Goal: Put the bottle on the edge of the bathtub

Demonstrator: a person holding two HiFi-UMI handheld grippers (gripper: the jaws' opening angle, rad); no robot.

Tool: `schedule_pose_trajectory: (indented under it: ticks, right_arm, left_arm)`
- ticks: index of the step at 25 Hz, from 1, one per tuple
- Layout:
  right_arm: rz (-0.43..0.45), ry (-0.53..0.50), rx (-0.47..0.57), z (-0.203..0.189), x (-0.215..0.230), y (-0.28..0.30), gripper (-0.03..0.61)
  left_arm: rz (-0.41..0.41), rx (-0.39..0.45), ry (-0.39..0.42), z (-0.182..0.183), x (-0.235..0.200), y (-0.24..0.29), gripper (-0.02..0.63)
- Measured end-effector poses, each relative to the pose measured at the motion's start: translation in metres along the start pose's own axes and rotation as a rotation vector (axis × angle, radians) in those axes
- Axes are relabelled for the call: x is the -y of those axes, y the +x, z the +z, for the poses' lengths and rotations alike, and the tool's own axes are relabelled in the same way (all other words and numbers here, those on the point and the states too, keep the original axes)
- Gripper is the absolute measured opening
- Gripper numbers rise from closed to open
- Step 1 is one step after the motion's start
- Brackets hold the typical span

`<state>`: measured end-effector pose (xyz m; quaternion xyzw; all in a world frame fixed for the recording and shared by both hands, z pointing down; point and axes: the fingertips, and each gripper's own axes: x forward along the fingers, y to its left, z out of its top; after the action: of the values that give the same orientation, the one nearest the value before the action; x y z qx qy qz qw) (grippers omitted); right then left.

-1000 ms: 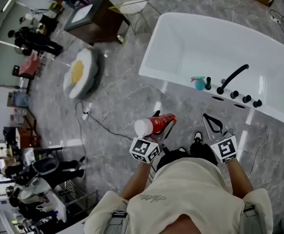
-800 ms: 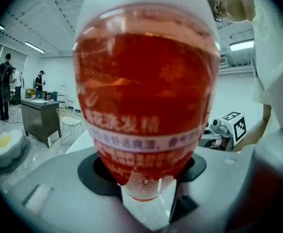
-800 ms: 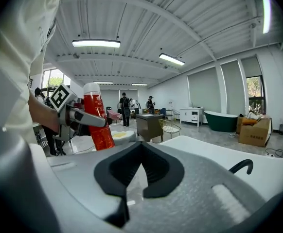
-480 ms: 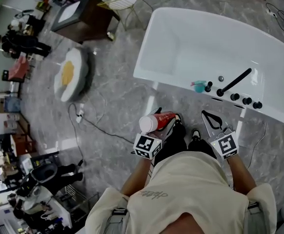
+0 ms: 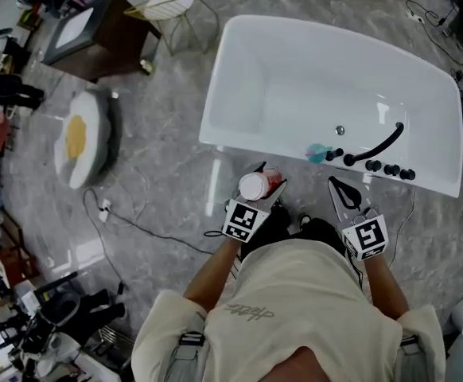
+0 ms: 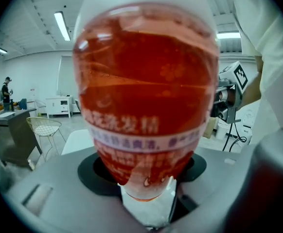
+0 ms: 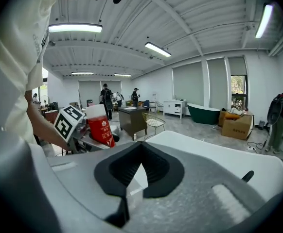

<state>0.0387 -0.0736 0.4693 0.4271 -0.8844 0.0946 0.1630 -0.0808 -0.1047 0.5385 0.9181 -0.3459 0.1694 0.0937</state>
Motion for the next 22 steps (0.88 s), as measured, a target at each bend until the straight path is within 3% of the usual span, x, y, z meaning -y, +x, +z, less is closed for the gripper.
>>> schedule_pose_trajectory:
  ticks: [5, 11, 18, 22]
  right_arm:
    - [-0.058, 0.044, -0.013, -0.002, 0.008, 0.015, 0.0]
    - [-0.047, 0.096, -0.075, -0.035, 0.023, 0.024, 0.001]
    - [-0.027, 0.158, -0.165, -0.075, 0.05, 0.027, 0.0]
    - [-0.027, 0.162, -0.193, -0.087, 0.065, 0.031, 0.0]
  left_arm:
    - [-0.063, -0.037, 0.045, -0.021, -0.023, 0.045, 0.302]
    - [-0.086, -0.081, 0.105, -0.064, -0.027, 0.1, 0.301]
    - [-0.069, -0.153, 0.034, -0.128, -0.035, 0.156, 0.301]
    - [-0.073, -0.191, 0.034, -0.159, -0.038, 0.181, 0.301]
